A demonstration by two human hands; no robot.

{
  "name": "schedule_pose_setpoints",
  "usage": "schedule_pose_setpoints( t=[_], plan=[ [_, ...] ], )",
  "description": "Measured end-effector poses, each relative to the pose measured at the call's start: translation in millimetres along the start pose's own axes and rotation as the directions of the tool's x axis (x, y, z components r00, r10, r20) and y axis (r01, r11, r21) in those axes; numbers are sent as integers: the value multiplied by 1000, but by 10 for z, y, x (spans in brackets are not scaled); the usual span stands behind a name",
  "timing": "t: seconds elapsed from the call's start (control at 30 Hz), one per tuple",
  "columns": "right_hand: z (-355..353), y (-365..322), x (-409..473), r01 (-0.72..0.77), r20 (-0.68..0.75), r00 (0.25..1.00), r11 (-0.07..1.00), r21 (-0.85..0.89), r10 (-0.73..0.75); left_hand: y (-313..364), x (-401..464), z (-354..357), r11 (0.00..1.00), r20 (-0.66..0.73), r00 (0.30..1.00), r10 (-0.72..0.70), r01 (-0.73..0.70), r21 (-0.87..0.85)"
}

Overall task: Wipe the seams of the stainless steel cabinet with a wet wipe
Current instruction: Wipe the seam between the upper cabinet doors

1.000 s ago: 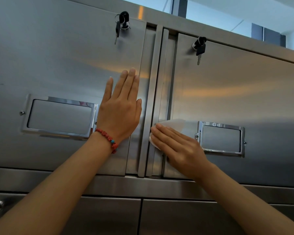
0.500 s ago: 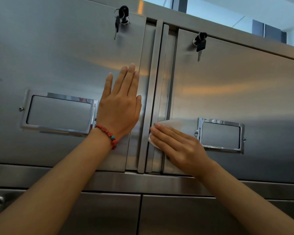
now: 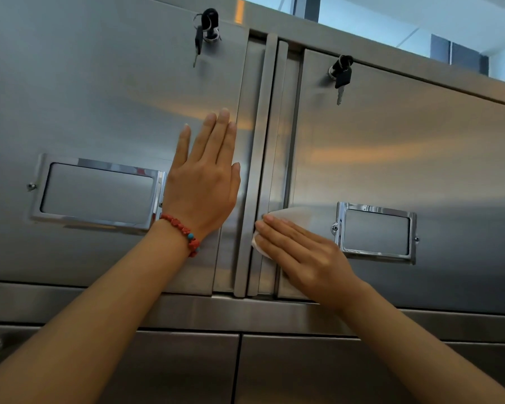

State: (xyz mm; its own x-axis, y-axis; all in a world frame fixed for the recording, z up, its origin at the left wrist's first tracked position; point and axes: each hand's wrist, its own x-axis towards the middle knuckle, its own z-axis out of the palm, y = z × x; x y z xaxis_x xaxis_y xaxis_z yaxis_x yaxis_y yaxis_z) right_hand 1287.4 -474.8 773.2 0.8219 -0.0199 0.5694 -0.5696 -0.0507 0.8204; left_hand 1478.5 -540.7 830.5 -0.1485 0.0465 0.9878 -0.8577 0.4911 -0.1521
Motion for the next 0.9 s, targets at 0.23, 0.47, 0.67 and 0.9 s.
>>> schedule_pose_setpoints(
  t=[0.23,0.47,0.67,0.9],
  plan=[
    [-10,-128,-74,-11,20,1000,1000,20,11,9,5,-5,1000,7,1000,-1,1,-16],
    [14,-76,14,-75,-17,997,997,17,75,3,1,-1,1000,-4,1000,2,-2,-16],
    [-38,-67,-28,11,16,1000,1000,4,-11,3,2,5,1000,15,1000,-3,4,-12],
    [5,-210,-87,-68,-8,998,997,20,68,1,-2,-2,1000,9,1000,1,-1,-15]
  ],
)
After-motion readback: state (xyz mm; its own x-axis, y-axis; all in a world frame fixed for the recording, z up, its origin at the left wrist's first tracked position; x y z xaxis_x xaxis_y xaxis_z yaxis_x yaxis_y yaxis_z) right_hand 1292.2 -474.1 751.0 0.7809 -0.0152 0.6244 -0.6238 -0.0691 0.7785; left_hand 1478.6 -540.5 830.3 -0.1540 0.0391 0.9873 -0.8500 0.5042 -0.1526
